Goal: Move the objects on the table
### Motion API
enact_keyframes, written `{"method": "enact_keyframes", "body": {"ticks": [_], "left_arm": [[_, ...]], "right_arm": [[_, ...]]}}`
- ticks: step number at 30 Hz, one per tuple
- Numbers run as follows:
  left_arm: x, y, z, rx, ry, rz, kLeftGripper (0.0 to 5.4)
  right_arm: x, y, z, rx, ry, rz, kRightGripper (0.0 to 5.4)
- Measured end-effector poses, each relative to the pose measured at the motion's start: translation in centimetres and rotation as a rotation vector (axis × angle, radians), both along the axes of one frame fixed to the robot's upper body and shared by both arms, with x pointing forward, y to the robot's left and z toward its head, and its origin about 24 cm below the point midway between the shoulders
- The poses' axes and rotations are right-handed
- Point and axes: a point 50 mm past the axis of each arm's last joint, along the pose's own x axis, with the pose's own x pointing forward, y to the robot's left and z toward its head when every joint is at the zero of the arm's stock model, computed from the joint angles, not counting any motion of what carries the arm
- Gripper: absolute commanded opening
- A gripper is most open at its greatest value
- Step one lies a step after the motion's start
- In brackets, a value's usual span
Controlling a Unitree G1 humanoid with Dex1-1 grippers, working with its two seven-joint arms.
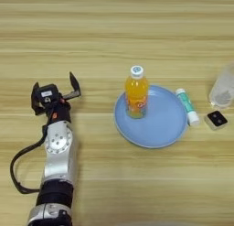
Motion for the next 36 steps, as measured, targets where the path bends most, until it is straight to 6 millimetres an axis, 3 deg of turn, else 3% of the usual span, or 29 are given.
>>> {"method": "enact_keyframes", "body": {"ticks": [10,16,36], "left_arm": [[0.2,1.1,0.2,-0.012,-0.010,-0.031,5.39],[0.5,0.3,-0.1,0.002,0.005,-0.089,5.39],[0.6,0.3,-0.4,0.000,0.021,-0.089,5.39]], "right_arm": [[-1.4,1.8,0.8,0.084,0.006,0.145,5.40],[-1.4,2.9,1.2,0.168,-0.016,0.234,5.40],[-2.7,6.0,0.7,0.137,0.070,0.474,5.40]]}}
